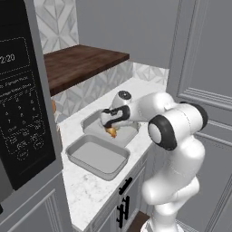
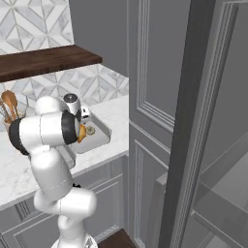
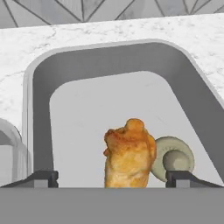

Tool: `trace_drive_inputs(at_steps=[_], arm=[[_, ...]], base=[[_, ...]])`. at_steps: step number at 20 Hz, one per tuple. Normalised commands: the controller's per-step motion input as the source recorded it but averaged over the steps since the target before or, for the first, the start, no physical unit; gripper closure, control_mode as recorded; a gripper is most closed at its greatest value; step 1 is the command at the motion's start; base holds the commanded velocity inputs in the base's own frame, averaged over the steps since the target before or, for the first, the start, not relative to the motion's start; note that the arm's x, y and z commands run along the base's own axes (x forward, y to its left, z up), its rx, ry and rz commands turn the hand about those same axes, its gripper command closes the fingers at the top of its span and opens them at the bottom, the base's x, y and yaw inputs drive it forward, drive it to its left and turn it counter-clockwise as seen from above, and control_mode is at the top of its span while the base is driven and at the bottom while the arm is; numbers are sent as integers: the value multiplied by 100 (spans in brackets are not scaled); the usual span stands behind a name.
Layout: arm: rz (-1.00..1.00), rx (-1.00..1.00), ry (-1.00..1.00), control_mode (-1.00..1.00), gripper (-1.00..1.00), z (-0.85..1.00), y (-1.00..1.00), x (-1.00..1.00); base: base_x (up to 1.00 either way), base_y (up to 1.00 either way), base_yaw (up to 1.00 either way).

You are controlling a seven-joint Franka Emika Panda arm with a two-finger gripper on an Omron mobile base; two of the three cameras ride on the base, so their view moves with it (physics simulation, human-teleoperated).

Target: Place one mushroom and one chicken drumstick in each tupperware on the nearby counter, to pack two identical lunches.

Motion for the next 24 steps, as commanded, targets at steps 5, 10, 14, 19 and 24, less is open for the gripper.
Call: trace_drive_inputs(at_steps=[5,10,14,19,24], arm=[[-8,0,-21,-100,-100,43,0,-100],[-23,2,-11,-100,-100,77,0,-80],[-28,5,-3,-100,-100,90,0,-55],[-21,13,0,-100,-100,80,-25,-73],[-5,13,-2,-100,-100,51,-50,-78]], base=[[0,0,0],[0,0,0],[0,0,0],[0,0,0],[0,0,0]])
